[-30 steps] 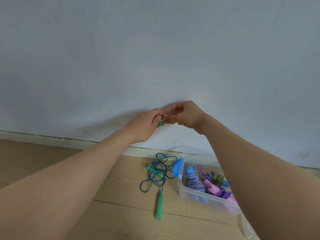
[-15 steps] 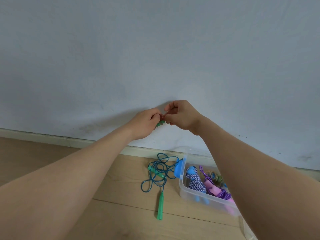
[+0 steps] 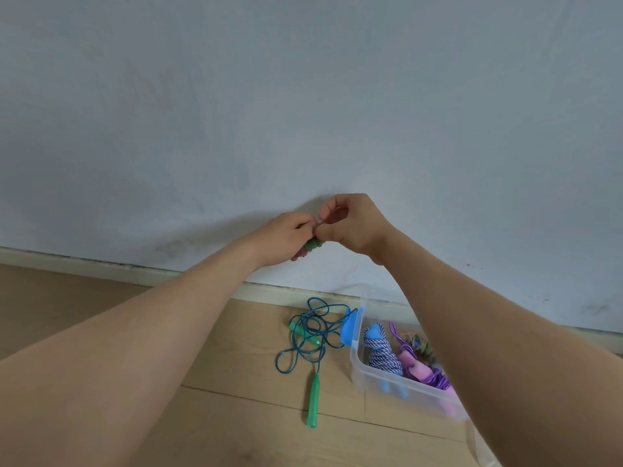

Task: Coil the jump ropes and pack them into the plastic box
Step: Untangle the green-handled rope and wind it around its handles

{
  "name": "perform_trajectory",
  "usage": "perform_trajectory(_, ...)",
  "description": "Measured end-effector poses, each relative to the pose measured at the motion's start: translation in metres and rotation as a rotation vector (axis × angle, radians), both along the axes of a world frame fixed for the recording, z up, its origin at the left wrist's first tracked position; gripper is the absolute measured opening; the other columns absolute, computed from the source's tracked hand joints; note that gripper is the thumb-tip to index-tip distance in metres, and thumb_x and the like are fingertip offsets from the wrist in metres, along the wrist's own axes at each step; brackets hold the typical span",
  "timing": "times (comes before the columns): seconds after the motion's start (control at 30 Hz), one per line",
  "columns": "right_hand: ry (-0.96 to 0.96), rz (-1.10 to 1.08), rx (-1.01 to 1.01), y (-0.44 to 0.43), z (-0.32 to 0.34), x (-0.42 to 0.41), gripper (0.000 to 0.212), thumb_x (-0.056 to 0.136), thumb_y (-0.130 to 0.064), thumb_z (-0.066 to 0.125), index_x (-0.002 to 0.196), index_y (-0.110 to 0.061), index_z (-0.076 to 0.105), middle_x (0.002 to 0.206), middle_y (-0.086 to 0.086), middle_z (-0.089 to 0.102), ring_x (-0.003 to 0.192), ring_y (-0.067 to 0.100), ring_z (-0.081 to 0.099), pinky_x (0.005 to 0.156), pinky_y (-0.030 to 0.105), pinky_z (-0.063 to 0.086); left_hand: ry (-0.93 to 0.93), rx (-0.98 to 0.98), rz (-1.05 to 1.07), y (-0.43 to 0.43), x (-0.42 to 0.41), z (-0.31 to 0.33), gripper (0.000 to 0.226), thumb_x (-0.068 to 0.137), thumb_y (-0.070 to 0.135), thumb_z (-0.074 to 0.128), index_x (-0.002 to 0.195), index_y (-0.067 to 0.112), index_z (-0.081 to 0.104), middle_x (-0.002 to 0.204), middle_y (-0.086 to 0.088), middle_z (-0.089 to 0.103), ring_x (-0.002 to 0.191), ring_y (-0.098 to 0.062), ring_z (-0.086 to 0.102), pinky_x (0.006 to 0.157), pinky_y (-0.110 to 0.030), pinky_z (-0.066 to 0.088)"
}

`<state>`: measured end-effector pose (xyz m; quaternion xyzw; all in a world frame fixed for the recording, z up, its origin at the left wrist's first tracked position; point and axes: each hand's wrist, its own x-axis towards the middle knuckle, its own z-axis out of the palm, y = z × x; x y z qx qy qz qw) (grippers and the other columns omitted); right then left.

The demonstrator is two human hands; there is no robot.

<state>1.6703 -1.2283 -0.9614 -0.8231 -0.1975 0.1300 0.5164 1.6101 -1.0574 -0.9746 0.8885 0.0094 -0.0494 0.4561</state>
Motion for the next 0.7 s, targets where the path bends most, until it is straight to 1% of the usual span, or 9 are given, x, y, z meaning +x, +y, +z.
perform_trajectory(0.1, -0.033, -0.041, 0.017, 0.001, -0.004, 0.0, 0.022, 0.075, -0.011, 0.085, 0.094, -0.007, 0.074, 0.086, 0.011, 0.077, 0.074, 0.017, 0.07, 0.07, 0.028, 0.059, 0.029, -0.06, -0.021, 0.0, -0.004, 0.003, 0.029, 0.11, 0.022, 0.046, 0.094, 0.013, 0.068, 0.089, -0.004, 0.068, 0.076, -0.015, 0.062, 0.075, -0.033, 0.056)
perform_trajectory(0.2, -0.033, -0.045, 0.015, 0.001, -0.003, 0.001, 0.019, 0.08, -0.01, 0.083, 0.097, -0.007, 0.076, 0.089, 0.016, 0.079, 0.075, 0.019, 0.073, 0.079, 0.038, 0.062, 0.025, -0.086, 0.013, 0.001, -0.003, 0.001, 0.032, 0.111, 0.026, 0.045, 0.103, 0.006, 0.068, 0.096, -0.011, 0.073, 0.079, -0.019, 0.063, 0.077, -0.037, 0.058)
perform_trajectory(0.3, -0.005, -0.026, 0.066, 0.0, 0.002, 0.004, 0.02, 0.085, -0.005, 0.082, 0.101, 0.001, 0.07, 0.089, 0.025, 0.076, 0.07, 0.02, 0.068, 0.079, 0.042, 0.062, -0.01, -0.16, 0.079, 0.002, -0.003, -0.001, 0.02, 0.112, 0.028, 0.044, 0.109, 0.014, 0.058, 0.099, -0.014, 0.075, 0.077, -0.021, 0.062, 0.076, -0.038, 0.058)
perform_trajectory(0.33, -0.008, -0.023, 0.077, 0.0, 0.003, 0.004, 0.021, 0.085, -0.004, 0.081, 0.1, 0.0, 0.067, 0.087, 0.025, 0.076, 0.069, 0.02, 0.067, 0.077, 0.041, 0.061, -0.018, -0.177, 0.091, 0.001, -0.003, 0.0, 0.016, 0.112, 0.028, 0.043, 0.112, 0.016, 0.054, 0.1, -0.016, 0.075, 0.076, -0.02, 0.061, 0.074, -0.036, 0.057)
perform_trajectory(0.4, -0.035, -0.033, 0.057, 0.002, 0.003, 0.006, 0.021, 0.086, -0.007, 0.078, 0.096, -0.007, 0.06, 0.079, 0.018, 0.073, 0.065, 0.018, 0.064, 0.071, 0.039, 0.056, -0.023, -0.193, 0.091, -0.002, -0.003, 0.001, 0.015, 0.113, 0.027, 0.04, 0.117, 0.017, 0.051, 0.101, -0.018, 0.074, 0.074, -0.02, 0.06, 0.069, -0.031, 0.056)
perform_trajectory(0.47, -0.065, -0.038, 0.015, 0.005, 0.001, 0.007, 0.021, 0.085, -0.013, 0.076, 0.094, -0.012, 0.056, 0.08, 0.012, 0.07, 0.064, 0.017, 0.061, 0.066, 0.035, 0.051, -0.015, -0.194, 0.085, -0.005, -0.004, 0.002, 0.017, 0.114, 0.027, 0.038, 0.117, 0.018, 0.052, 0.1, -0.017, 0.073, 0.073, -0.019, 0.059, 0.062, -0.023, 0.054)
perform_trajectory(0.5, -0.067, -0.033, 0.002, 0.006, -0.001, 0.008, 0.022, 0.085, -0.016, 0.075, 0.095, -0.013, 0.056, 0.082, 0.012, 0.07, 0.064, 0.017, 0.061, 0.066, 0.034, 0.051, -0.016, -0.195, 0.087, -0.005, -0.003, 0.003, 0.018, 0.114, 0.027, 0.037, 0.116, 0.018, 0.052, 0.1, -0.016, 0.072, 0.073, -0.018, 0.059, 0.061, -0.023, 0.053)
perform_trajectory(0.6, -0.104, -0.034, -0.023, 0.006, -0.002, 0.012, 0.025, 0.084, -0.024, 0.081, 0.099, -0.014, 0.064, 0.085, 0.007, 0.075, 0.068, 0.016, 0.066, 0.064, 0.03, 0.052, -0.028, -0.195, 0.103, -0.003, -0.003, 0.004, 0.02, 0.114, 0.024, 0.036, 0.111, 0.019, 0.055, 0.097, -0.011, 0.07, 0.073, -0.017, 0.057, 0.065, -0.026, 0.05)
perform_trajectory(0.7, -0.217, 0.005, -0.08, 0.001, -0.001, 0.015, 0.013, 0.083, -0.028, 0.084, 0.09, -0.021, 0.075, 0.079, 0.005, 0.077, 0.068, 0.017, 0.068, 0.062, 0.029, 0.054, -0.001, -0.191, 0.108, -0.003, -0.003, 0.004, 0.021, 0.114, 0.024, 0.036, 0.104, 0.021, 0.054, 0.098, -0.01, 0.07, 0.076, -0.018, 0.057, 0.067, -0.026, 0.05)
